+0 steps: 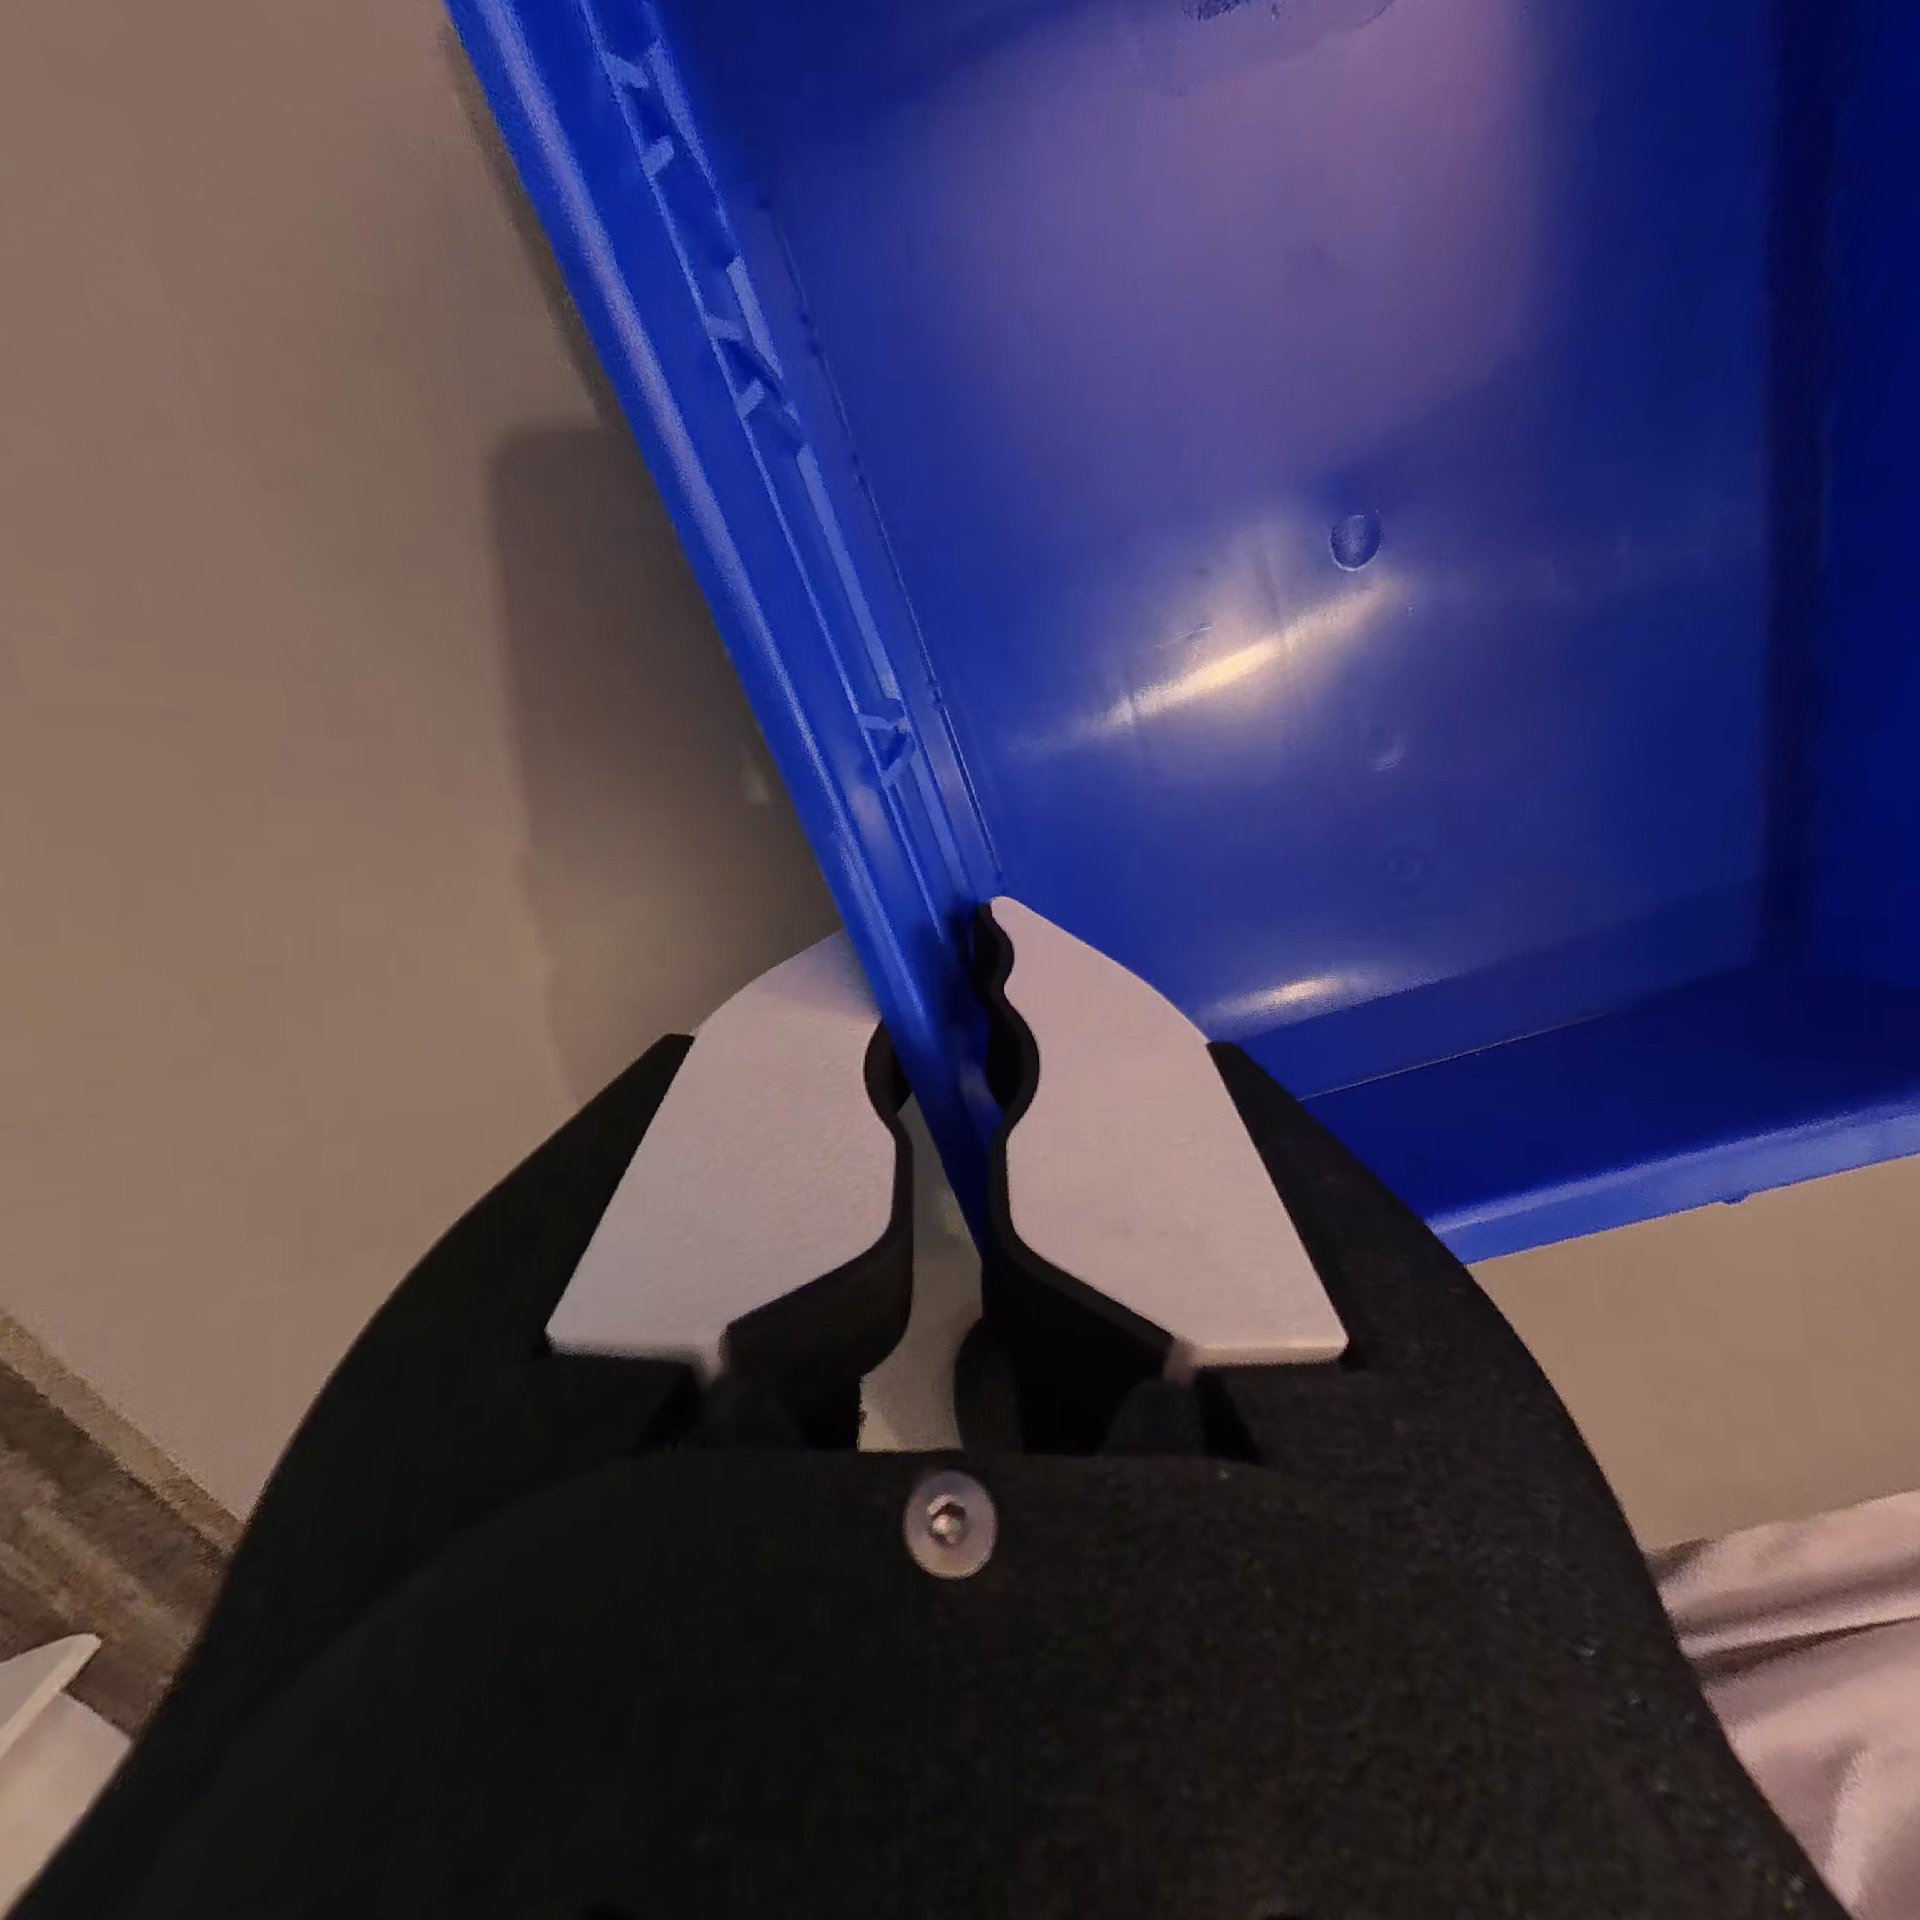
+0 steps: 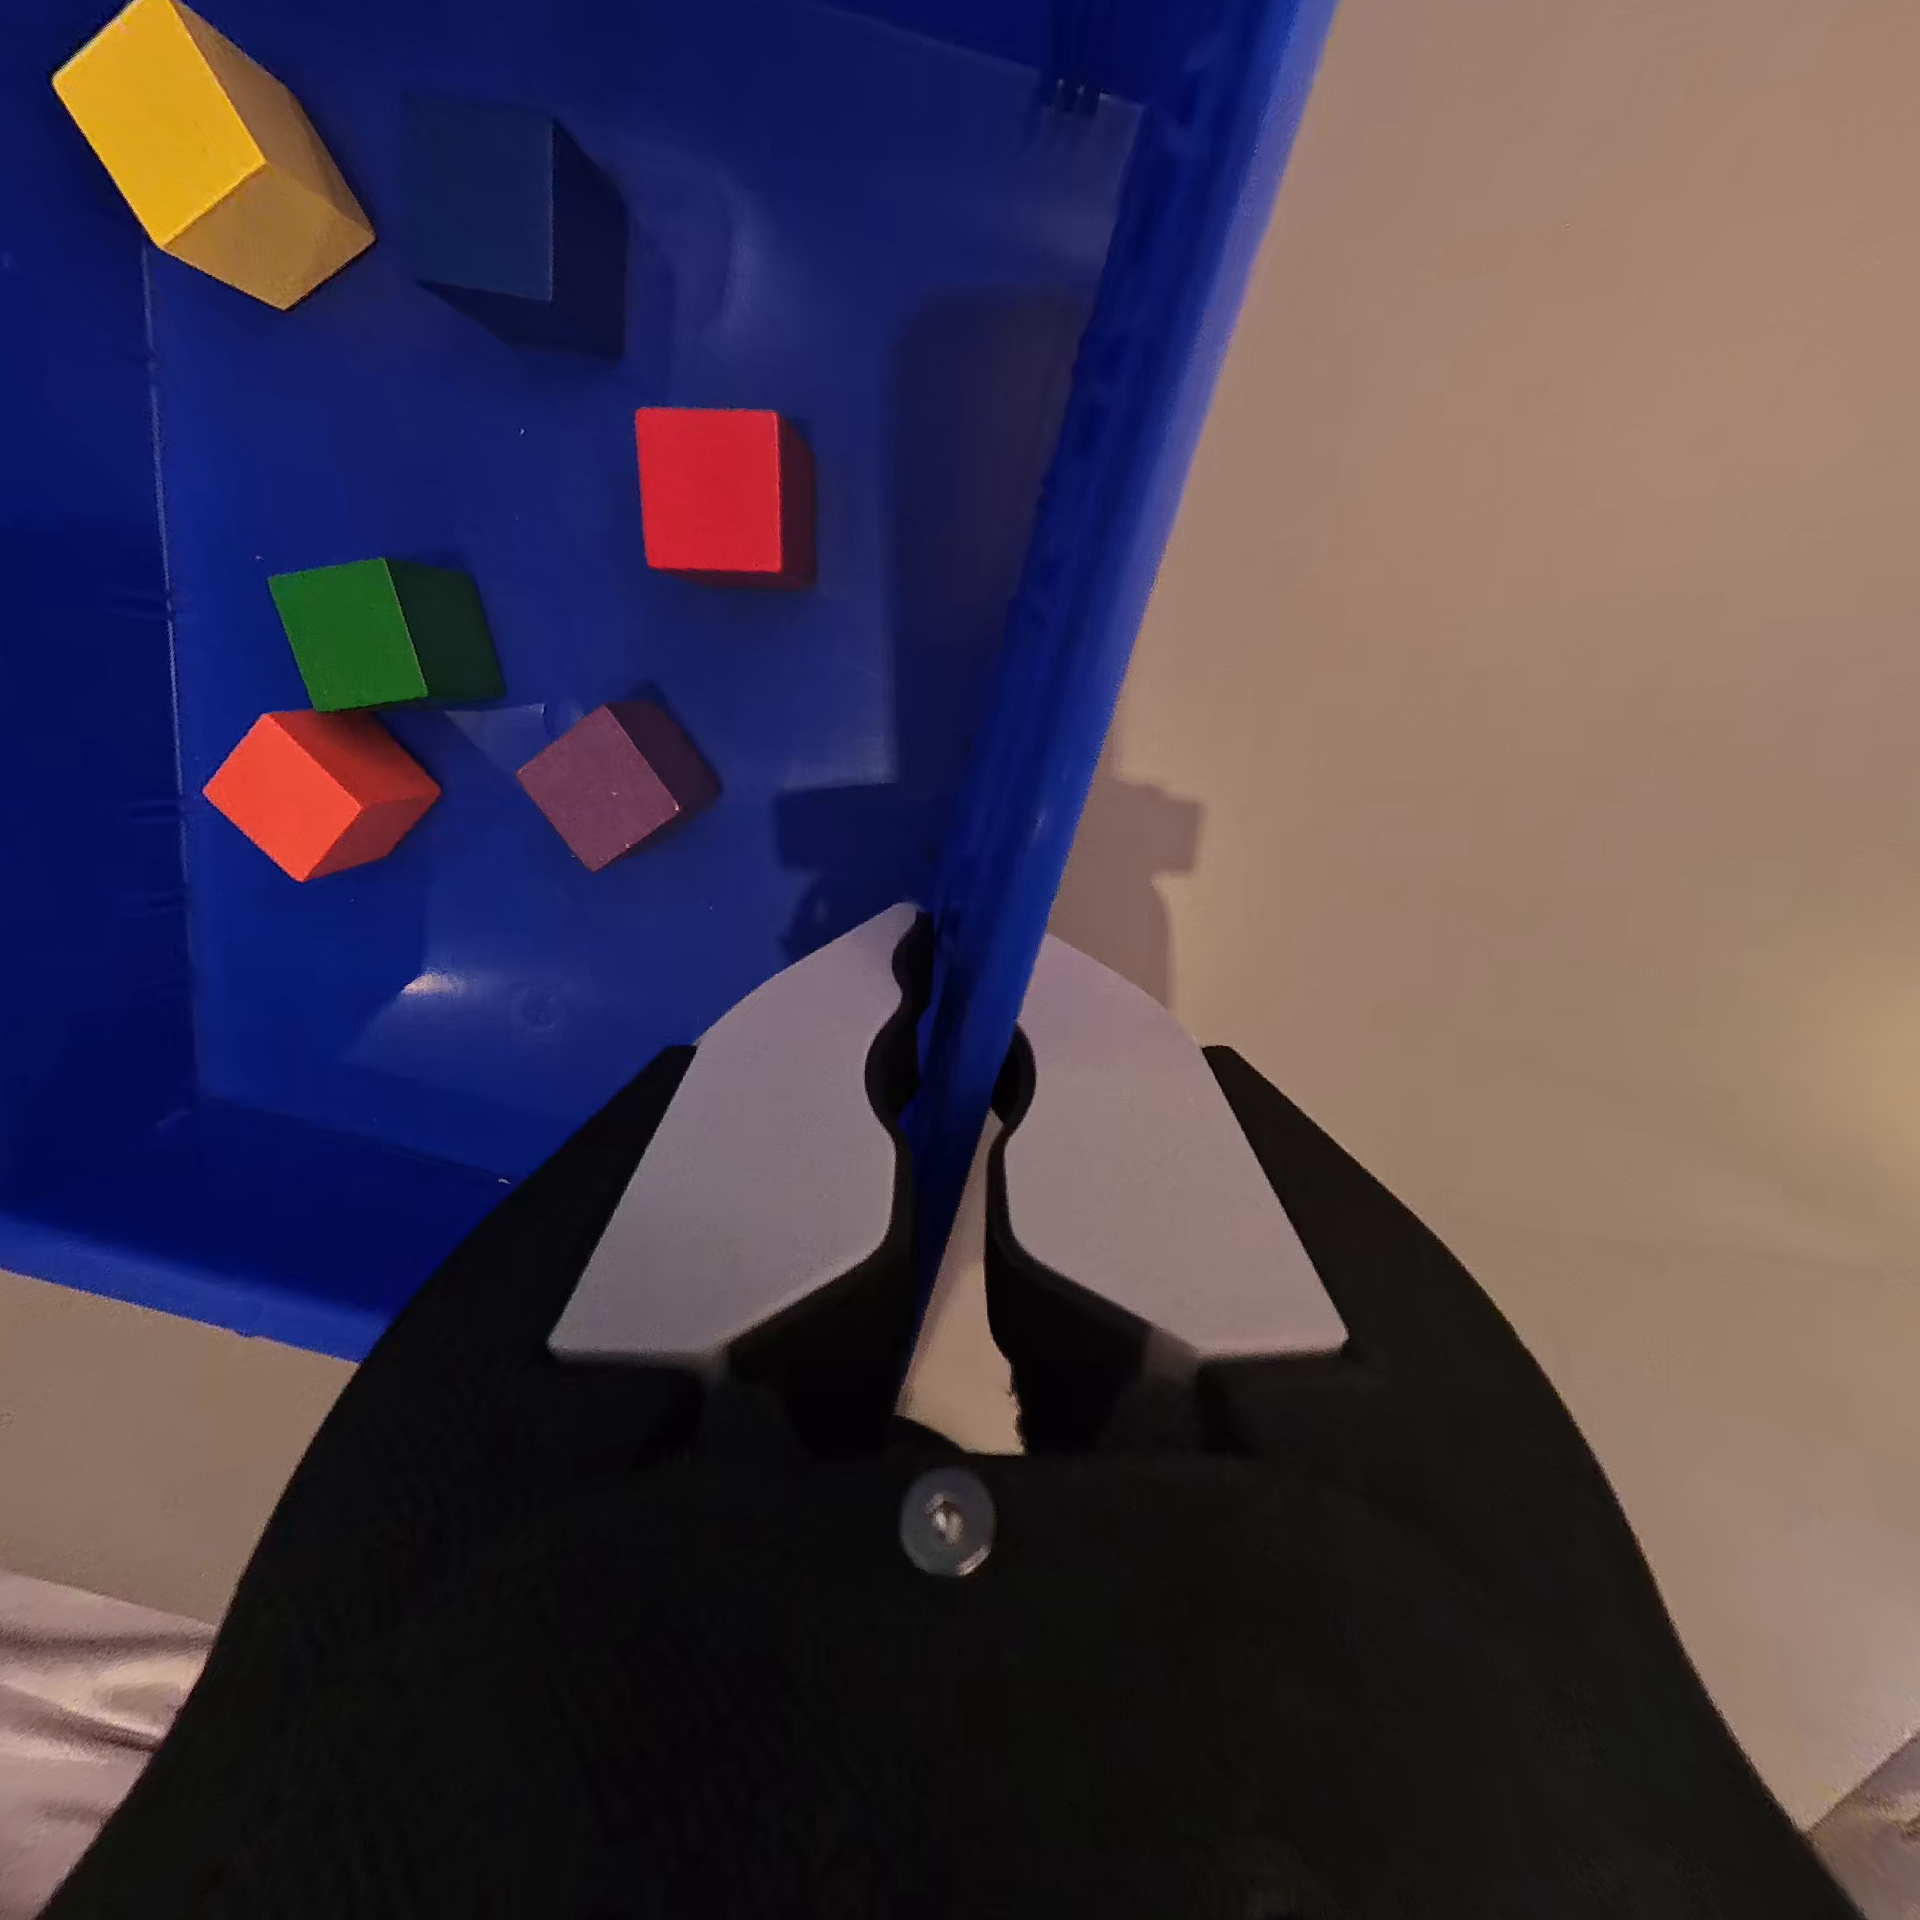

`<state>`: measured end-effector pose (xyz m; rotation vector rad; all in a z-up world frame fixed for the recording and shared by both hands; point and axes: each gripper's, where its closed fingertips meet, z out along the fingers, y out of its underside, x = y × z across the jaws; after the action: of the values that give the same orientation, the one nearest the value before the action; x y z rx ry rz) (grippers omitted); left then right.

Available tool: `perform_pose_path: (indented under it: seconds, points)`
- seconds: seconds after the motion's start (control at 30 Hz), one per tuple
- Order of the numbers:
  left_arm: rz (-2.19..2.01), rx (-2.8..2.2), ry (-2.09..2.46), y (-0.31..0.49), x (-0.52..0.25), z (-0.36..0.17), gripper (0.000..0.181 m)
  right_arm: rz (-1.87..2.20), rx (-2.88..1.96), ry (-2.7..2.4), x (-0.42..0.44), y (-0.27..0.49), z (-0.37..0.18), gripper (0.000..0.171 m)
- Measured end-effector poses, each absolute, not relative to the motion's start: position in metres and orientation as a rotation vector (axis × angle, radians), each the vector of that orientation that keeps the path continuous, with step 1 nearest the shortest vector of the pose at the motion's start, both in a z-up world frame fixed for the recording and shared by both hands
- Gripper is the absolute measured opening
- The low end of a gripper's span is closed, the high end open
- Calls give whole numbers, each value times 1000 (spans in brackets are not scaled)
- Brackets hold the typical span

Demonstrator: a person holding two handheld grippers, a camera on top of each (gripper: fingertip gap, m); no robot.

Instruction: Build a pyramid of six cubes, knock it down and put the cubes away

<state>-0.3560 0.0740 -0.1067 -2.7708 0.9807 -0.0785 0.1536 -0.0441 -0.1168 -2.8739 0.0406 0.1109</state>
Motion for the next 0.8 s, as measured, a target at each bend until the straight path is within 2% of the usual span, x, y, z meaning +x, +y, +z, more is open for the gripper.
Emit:
perform_pose_path:
  seconds: [0.3,0.57,0.8]
  points:
    - [22,-2767,1089,51,-322,-107,14,31,-2886,-136,100,-33,-117,15]
    - [30,-2807,1079,37,-314,-108,16,44,-2878,-207,97,-27,-120,19]
    - [125,-2763,1151,33,-311,-104,31,-82,-2840,-223,104,-15,-121,25]
